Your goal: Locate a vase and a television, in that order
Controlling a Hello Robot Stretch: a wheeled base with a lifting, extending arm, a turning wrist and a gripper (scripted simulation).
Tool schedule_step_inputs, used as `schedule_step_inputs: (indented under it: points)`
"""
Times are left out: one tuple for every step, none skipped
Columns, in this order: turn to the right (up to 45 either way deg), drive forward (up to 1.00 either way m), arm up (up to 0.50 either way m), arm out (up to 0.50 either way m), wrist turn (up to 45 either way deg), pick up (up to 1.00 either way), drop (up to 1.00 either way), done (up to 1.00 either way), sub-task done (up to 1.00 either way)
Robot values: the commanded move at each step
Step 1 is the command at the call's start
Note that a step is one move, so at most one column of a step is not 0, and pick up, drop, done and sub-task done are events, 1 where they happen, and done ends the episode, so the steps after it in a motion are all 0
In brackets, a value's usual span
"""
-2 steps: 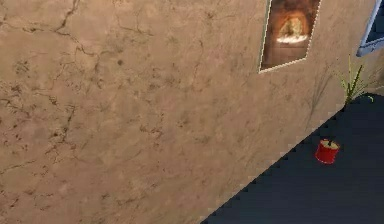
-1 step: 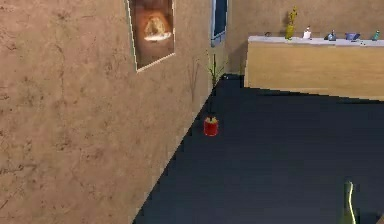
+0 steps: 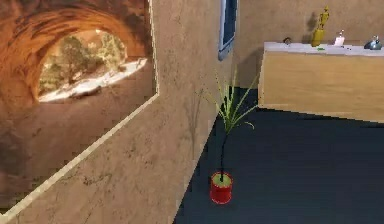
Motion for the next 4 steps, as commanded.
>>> schedule_step_inputs:
  points:
    - [6.0, 0.0, 0.0, 0.0, 0.0, 0.0, 0.0, 0.0, 0.0]
    - [0.0, 0.1, 0.0, 0.0, 0.0, 0.0, 0.0, 0.0, 0.0]
    - [45.0, 0.0, 0.0, 0.0, 0.0, 0.0, 0.0, 0.0, 0.0]
    - [21.0, 0.0, 0.0, 0.0, 0.0, 0.0, 0.0, 0.0, 0.0]
